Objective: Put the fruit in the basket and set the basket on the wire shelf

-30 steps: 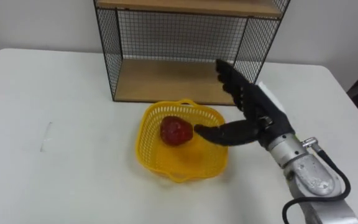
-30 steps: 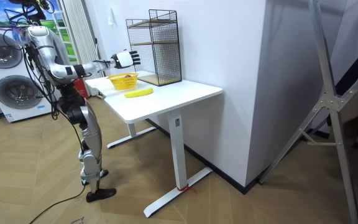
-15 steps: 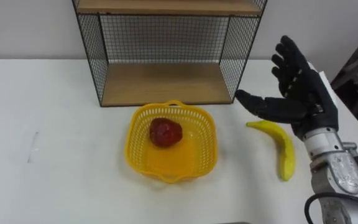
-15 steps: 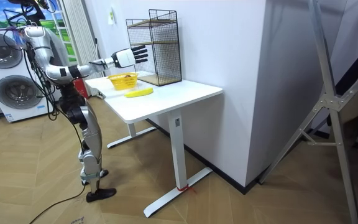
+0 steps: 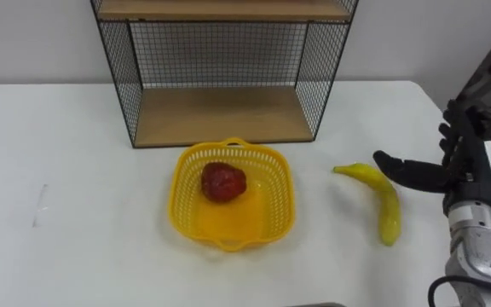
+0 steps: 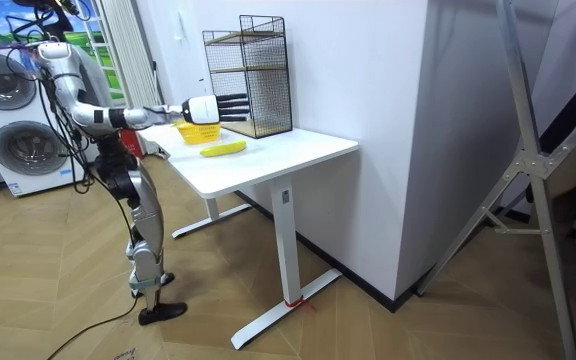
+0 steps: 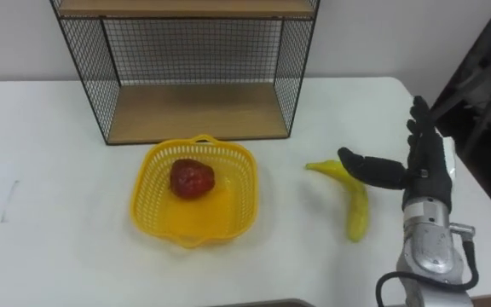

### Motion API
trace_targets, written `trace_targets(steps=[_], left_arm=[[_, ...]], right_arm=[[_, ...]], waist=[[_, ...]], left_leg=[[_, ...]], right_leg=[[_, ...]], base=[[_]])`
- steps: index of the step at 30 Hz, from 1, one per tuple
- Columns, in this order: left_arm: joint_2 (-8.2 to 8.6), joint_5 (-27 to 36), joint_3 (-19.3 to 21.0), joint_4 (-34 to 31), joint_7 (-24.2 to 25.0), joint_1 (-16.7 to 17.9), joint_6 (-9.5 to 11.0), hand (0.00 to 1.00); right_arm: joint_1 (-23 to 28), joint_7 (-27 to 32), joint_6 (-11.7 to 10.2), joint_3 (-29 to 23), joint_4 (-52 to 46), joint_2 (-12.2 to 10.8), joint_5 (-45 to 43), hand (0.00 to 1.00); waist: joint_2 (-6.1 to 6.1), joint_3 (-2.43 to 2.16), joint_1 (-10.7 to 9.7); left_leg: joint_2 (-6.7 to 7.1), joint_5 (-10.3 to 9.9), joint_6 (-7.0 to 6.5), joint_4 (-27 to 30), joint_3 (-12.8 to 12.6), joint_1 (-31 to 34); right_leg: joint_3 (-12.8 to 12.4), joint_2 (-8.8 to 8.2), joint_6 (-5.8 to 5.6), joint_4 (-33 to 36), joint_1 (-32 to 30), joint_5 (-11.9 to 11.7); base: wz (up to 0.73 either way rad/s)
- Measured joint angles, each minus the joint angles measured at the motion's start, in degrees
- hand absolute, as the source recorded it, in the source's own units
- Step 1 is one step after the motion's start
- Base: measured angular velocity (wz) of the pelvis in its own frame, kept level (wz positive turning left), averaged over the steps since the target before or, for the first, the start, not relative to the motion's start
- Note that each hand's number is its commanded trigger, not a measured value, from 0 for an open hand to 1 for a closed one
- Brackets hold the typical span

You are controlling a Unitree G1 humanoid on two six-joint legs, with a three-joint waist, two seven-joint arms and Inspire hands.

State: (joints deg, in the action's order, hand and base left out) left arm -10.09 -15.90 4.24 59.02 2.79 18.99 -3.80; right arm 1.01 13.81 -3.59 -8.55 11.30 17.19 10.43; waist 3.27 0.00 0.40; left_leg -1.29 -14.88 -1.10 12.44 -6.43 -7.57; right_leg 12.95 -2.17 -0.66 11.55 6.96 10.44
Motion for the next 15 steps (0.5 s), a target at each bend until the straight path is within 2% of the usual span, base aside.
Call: trace_targets(steps=[3,6,9,15], left_arm=[[0.0,0.0,0.1,0.0,0.0,0.3,-0.3,0.0],[0.02,-0.1,0.1,0.0,0.1,0.0,-1.2,0.0],[0.0,-0.1,0.2,-1.0,0.2,-0.5,-1.5,0.0],[-0.34,0.0,0.2,-1.5,0.1,-1.7,-2.3,0.0]], right_arm=[[-1.3,2.0,0.0,-0.4,0.9,1.1,-1.4,0.0],[-3.0,2.8,0.0,-1.1,4.8,1.2,-5.9,0.0],[-3.3,3.0,0.2,-1.2,7.2,1.2,-8.8,0.0],[-3.7,-0.4,3.0,0.7,10.7,1.4,-9.6,0.0]], waist=[[0.16,0.01,0.0],[0.37,-0.11,0.0],[0.65,0.15,1.0],[1.86,0.21,1.7]], left_leg=[[0.0,0.0,0.01,-0.3,0.0,0.0],[-0.03,0.1,0.07,-0.2,-0.1,-0.1],[-0.06,0.1,0.09,-0.2,-0.1,0.1],[-0.08,0.2,0.1,0.1,0.3,0.6]], right_leg=[[-0.1,0.06,0.0,-0.2,-0.1,0.0],[-0.1,0.12,0.0,-0.3,-0.1,0.0],[-0.2,0.15,0.0,-0.4,-0.4,0.0],[-0.2,0.15,0.0,-0.3,-0.6,0.0]], base=[[-0.01],[0.0],[0.0],[0.01]])
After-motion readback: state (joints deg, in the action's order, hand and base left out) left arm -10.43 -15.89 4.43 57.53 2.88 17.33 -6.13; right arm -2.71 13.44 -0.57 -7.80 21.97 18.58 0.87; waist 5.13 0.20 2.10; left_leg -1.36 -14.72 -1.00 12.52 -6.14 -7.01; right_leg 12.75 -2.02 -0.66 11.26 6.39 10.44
